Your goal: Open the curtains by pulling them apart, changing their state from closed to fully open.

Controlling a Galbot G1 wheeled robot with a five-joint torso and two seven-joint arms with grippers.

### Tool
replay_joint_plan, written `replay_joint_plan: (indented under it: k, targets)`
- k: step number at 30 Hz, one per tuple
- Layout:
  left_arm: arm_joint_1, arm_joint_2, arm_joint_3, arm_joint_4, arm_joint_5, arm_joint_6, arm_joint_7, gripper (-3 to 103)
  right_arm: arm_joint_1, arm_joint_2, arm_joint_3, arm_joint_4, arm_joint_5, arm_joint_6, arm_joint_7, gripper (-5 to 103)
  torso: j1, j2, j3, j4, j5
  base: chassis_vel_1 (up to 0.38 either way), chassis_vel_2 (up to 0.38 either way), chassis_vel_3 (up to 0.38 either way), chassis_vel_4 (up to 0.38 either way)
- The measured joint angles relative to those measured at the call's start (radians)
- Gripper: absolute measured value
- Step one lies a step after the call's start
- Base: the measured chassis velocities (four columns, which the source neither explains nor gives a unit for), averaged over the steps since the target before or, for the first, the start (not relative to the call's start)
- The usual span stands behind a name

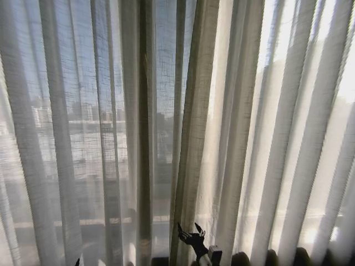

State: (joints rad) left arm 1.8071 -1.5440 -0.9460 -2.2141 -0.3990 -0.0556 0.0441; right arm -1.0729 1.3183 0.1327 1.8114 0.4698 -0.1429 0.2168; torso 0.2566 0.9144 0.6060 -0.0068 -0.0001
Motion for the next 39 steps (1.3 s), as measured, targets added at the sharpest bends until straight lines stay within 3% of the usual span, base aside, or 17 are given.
replay_joint_plan:
  k: [3,5,9,12,29,39]
  targets:
    - [0.0,0.004,0.0,-0.002,-0.002,0.002,-0.004,100,0.004,0.001,0.001,-0.002,0.001,0.001,0.0,101,0.0,0.0,0.0,-0.0001,0.0,0.0,0.0,0.0,0.0]
    - [0.0,0.005,-0.002,-0.003,-0.002,0.002,-0.006,100,0.001,0.0,0.006,-0.001,0.001,0.001,0.0,96,0.0,0.0,0.0,0.0,-0.0001,0.0,0.0,0.0,0.0]
    - [0.002,0.007,-0.003,-0.003,-0.003,0.002,-0.007,100,-0.022,-0.005,0.029,0.015,0.001,0.002,-0.004,75,0.0,0.0,0.0,-0.0002,0.0,0.0,0.0,0.0,0.0]
    - [0.001,0.007,-0.002,-0.003,-0.001,0.002,-0.008,100,-0.027,-0.007,0.034,0.02,0.002,0.002,-0.007,70,0.0,0.0,0.0,-0.0002,0.0,0.0,0.0,0.0,0.0]
    - [0.007,0.003,0.001,-0.01,0.002,-0.004,-0.009,100,-0.071,-0.03,0.117,0.033,0.001,0.025,-0.047,2,0.0,0.0,0.0,-0.0001,-0.0001,0.0,0.0,0.0,0.0]
    - [0.013,0.007,-0.011,-0.001,-0.002,-0.023,-0.008,100,-0.074,-0.021,0.122,0.027,-0.002,0.026,-0.045,0,0.0,0.0,0.0,-0.0001,0.0,0.0,0.0,0.0,0.0]
